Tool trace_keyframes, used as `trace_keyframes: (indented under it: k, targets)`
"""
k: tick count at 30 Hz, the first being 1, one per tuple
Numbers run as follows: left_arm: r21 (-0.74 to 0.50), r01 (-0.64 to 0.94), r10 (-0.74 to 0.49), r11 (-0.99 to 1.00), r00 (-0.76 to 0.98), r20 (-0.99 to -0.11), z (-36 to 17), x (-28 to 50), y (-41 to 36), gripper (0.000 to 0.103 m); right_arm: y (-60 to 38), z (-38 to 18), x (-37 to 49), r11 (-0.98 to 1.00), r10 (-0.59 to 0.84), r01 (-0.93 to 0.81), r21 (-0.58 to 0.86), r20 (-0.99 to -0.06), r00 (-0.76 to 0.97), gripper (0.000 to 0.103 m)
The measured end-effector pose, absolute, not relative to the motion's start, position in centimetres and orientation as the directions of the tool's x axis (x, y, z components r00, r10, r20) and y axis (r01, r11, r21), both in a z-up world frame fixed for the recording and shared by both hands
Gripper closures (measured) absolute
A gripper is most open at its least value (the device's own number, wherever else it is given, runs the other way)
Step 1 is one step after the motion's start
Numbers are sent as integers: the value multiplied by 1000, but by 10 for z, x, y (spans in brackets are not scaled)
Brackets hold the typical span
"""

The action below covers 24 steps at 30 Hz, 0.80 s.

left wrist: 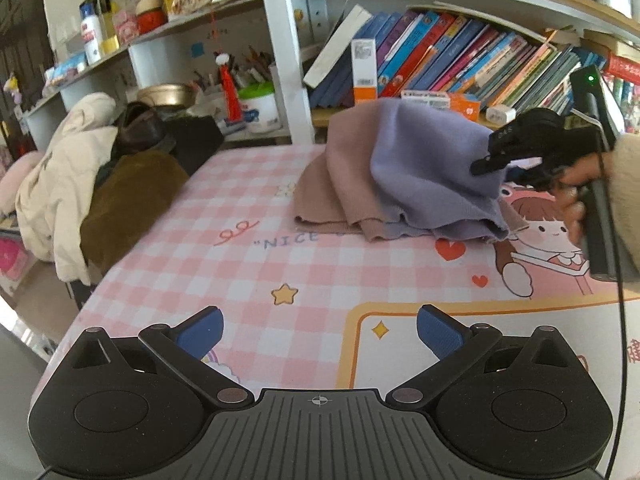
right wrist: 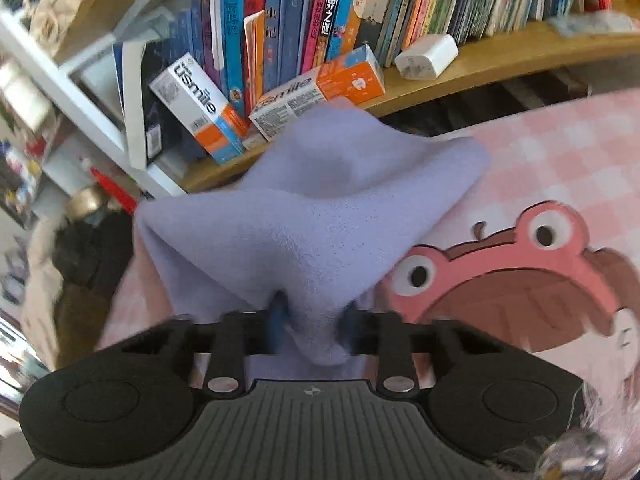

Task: Fold clothes
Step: 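Grasp the lavender sweater edge with the right gripper while the left gripper grasps beside it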

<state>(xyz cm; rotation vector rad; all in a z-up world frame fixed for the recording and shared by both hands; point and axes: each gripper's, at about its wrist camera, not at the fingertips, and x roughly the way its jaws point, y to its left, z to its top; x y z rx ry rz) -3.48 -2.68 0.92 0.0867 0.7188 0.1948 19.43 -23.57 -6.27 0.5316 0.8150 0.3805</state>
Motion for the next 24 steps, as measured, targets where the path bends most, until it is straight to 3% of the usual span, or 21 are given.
trace_keyframes:
  k: [7,10,15,18,20,22,23,24]
  targets:
    - [167,-66,159,984,754,-637,4,-24,-43,0,-233,-31,129,615,721,-234,753,-416,555,91]
    - [180,12,104,984,777,-621,4,-20,-59,0,-236,-30,96,500,795,-195,844,-357,491,91]
    - [236,183,-7,954,803,-596,-2,-11,-97,0,-244,-22,51,411,838,-168,896,-300,456,91]
    - [289,227,-14,930,808,-589,-9,-7,-111,0,-252,-15,32,419,839,-182,890,-302,453,91]
    - [299,216,1,929,809,-588,-11,-3,-113,9,-260,-15,24,437,824,-164,884,-321,466,91]
    - [295,201,14,934,805,-593,-12,1,-111,37,-268,-20,21,458,804,-122,880,-352,480,89]
    - [289,199,14,937,801,-598,-13,2,-109,46,-273,-23,19,467,791,-93,880,-368,489,83]
    - [281,205,5,938,799,-601,-12,3,-106,63,-279,-27,17,472,778,-62,879,-382,499,76]
